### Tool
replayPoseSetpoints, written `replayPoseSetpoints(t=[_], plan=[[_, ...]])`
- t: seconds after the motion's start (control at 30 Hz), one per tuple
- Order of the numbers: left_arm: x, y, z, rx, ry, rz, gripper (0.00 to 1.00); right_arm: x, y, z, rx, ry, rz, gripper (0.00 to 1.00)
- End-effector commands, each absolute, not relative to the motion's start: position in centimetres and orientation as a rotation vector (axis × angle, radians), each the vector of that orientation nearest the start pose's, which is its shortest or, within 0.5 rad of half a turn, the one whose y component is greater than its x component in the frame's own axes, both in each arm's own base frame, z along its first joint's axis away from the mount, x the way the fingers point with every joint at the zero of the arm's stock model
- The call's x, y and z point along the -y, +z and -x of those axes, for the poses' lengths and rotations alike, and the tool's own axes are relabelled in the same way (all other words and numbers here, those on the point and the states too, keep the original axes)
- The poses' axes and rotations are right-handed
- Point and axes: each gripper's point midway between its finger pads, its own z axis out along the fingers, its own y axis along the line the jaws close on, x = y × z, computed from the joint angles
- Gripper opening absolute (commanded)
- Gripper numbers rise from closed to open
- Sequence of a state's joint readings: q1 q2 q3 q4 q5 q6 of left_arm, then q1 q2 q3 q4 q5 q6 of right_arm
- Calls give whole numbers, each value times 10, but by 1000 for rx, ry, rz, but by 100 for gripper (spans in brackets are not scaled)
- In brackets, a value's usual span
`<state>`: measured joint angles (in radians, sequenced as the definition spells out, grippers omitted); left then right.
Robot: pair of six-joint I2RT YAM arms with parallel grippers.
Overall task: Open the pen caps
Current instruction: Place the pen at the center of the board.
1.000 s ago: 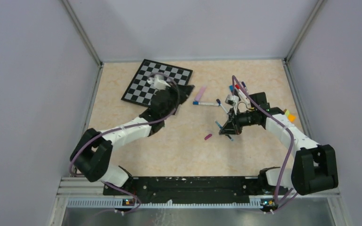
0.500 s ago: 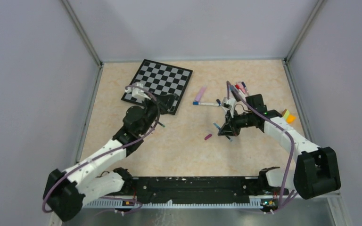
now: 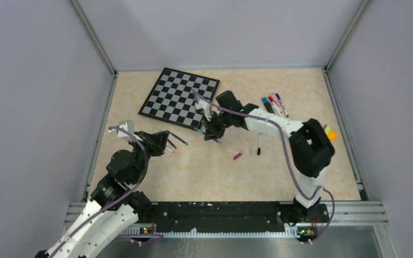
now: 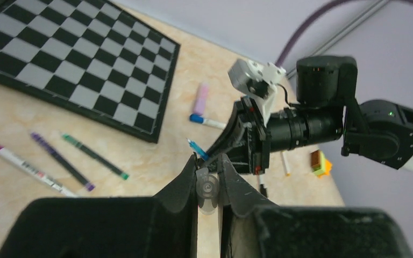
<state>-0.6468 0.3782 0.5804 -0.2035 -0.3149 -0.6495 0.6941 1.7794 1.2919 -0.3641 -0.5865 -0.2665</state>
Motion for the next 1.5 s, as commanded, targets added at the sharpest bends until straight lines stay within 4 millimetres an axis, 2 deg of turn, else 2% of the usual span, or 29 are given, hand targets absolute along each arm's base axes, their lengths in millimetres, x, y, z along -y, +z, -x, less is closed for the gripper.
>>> replayPoseSetpoints(t=[0.0, 0.1, 0.13, 0.2, 0.23, 0.4, 0.6, 0.73, 0.9, 1.0, 1.1, 1.13, 1.23, 1.33, 1.47], plan=[[102, 254, -212, -1698, -599, 253, 0, -408, 110, -300, -2009, 822, 1353, 6], [95, 254, -207, -1692, -579, 253, 0, -438, 100, -311, -2015, 784, 1370, 8], [94, 254, -206, -1687, -576, 253, 0, -445, 88, -314, -2037, 767, 1380, 9], [91, 254, -205, -1678, -570, 251, 0, -457, 77, -322, -2057, 742, 1386, 10], [91, 253, -204, -1675, -568, 249, 0, -464, 79, -329, -2055, 731, 1376, 11], [89, 250, -202, -1672, -572, 247, 0, -475, 61, -346, -2093, 676, 1360, 14], [92, 249, -200, -1675, -591, 244, 0, -480, 52, -345, -2114, 659, 1361, 20], [97, 250, -197, -1682, -631, 232, 0, -477, 64, -345, -2094, 639, 1374, 26], [113, 260, -192, -1662, -746, 203, 0, -465, 111, -339, -2022, 637, 1380, 27], [127, 267, -189, -1636, -830, 164, 0, -449, 144, -328, -1969, 655, 1386, 29], [141, 272, -185, -1617, -919, 129, 0, -421, 167, -311, -1897, 662, 1436, 29], [146, 272, -185, -1610, -950, 119, 0, -408, 182, -304, -1840, 654, 1466, 29], [166, 272, -182, -1596, -1055, 67, 1, -365, 189, -285, -1800, 639, 1525, 30], [195, 271, -174, -1594, -1198, -49, 3, -317, 188, -264, -1786, 651, 1551, 30], [231, 254, -167, -1704, -1357, -170, 2, -247, 181, -257, -1874, 741, 1365, 29]])
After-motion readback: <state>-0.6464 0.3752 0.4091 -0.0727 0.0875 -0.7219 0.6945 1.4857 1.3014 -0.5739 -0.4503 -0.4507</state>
